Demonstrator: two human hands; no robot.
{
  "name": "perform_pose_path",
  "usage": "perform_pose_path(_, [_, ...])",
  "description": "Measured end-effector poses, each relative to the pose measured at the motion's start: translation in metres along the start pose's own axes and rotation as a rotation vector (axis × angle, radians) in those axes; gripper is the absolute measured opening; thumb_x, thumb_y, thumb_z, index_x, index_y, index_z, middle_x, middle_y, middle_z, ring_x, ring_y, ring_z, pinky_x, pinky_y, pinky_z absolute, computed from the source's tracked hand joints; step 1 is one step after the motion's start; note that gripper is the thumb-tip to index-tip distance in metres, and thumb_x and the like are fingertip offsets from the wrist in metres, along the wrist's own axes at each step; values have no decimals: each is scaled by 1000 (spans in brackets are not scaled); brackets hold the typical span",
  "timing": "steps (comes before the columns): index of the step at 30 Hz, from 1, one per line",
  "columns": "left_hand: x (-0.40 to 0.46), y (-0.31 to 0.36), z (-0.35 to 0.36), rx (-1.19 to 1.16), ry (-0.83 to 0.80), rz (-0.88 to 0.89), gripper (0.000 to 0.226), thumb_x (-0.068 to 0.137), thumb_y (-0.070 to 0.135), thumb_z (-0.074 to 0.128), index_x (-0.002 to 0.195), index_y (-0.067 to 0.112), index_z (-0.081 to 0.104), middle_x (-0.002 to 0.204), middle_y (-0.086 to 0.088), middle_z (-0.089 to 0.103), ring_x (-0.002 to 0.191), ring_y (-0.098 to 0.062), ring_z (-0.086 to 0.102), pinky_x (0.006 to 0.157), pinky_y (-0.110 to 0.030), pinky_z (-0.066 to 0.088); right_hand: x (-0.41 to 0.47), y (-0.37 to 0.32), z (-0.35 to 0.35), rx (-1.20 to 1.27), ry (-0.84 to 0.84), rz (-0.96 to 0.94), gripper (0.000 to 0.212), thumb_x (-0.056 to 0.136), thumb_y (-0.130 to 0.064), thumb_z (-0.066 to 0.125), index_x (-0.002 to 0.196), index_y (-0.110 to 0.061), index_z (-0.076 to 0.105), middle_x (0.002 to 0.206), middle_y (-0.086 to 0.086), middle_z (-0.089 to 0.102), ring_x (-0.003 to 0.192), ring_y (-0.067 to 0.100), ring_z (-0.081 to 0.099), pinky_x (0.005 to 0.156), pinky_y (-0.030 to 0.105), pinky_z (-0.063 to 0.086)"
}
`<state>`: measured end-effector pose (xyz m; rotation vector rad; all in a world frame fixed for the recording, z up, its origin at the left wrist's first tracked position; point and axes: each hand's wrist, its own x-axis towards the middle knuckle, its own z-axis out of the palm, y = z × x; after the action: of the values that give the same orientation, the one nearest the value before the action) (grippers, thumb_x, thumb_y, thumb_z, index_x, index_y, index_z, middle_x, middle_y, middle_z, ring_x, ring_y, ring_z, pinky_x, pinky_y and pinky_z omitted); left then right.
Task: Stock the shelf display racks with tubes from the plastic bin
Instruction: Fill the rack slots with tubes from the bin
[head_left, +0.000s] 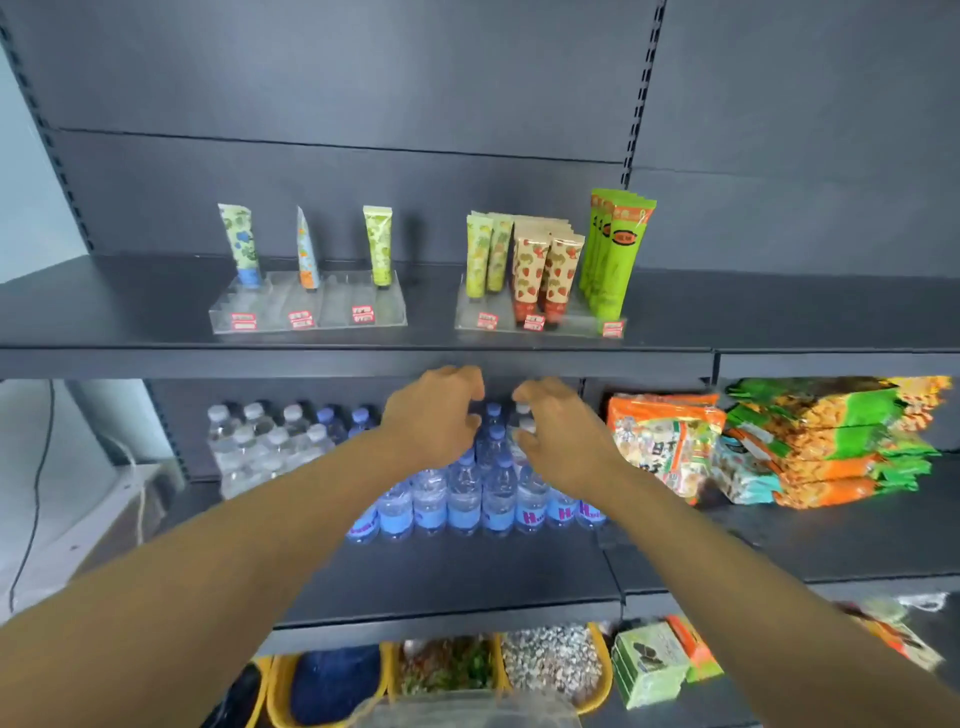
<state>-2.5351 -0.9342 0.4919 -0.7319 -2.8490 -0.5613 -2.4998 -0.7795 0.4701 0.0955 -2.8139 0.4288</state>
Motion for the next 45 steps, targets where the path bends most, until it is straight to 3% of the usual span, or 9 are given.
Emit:
perform_pose_path(6, [-48,-40,69,-1,-200,-57,23,88,18,51,111,14,54,114,-8,59,107,-32,56,87,-45,49,-48,-2,74,-12,-205,17,37,90,-13,56,126,-8,48,123,13,48,114,32,48,85,39,46])
perform_pose_path(9, [-69,-63,109,-33,-314,-84,24,89,25,54,112,17,52,114,-6,59,109,-30,56,89,-45,48,-73,1,111,9,-322,94,41,93,-22,55,131,-12,44,130,9,44,119,29,46,90,40,47])
perform_pose_path(15, [-134,-104,202,-81,-569,-147,21,89,26,53,109,20,55,115,-6,62,103,-29,59,87,-43,51,-149,23,194,48,-510,247,38,91,-16,52,127,-10,47,125,10,48,117,26,48,93,33,44])
perform_pose_path(21, [-192,-133,287,-71,-779,-251,34,92,26,51,124,15,48,122,-8,57,109,-27,56,87,-38,50,-223,66,266,35,-742,412,34,93,-21,52,125,-13,46,124,9,48,118,26,49,94,35,45])
perform_pose_path(24, [-212,-141,329,-86,-844,-307,30,91,25,52,120,16,50,121,-7,58,108,-26,57,85,-32,49,-248,90,300,56,-816,478,35,92,-17,51,126,-12,46,124,10,49,118,27,50,94,35,45])
perform_pose_path(29, [-237,-148,411,-111,-920,-401,28,88,22,52,116,17,52,118,-7,61,108,-25,58,88,-36,50,-274,127,371,115,-884,523,34,90,-12,53,123,-9,49,122,12,56,115,27,53,94,36,46])
perform_pose_path(36, [-254,-155,540,-174,-915,-496,27,87,13,53,112,4,54,108,-15,65,102,-32,60,83,-39,52,-295,169,495,181,-965,556,39,87,-15,57,124,-7,47,118,14,62,110,31,58,86,34,50])
perform_pose_path(39, [-258,-159,590,-205,-833,-560,27,86,12,56,111,2,51,104,-18,63,98,-34,61,75,-36,50,-303,175,544,196,-977,560,50,87,-17,60,133,-8,40,125,14,56,114,31,55,89,36,49])
perform_pose_path(45, [-262,-161,659,-314,-614,-680,36,81,4,56,116,7,48,103,-13,63,98,-32,62,78,-39,53,-307,174,609,173,-855,512,50,82,0,58,127,-7,36,128,13,42,116,30,48,78,34,42])
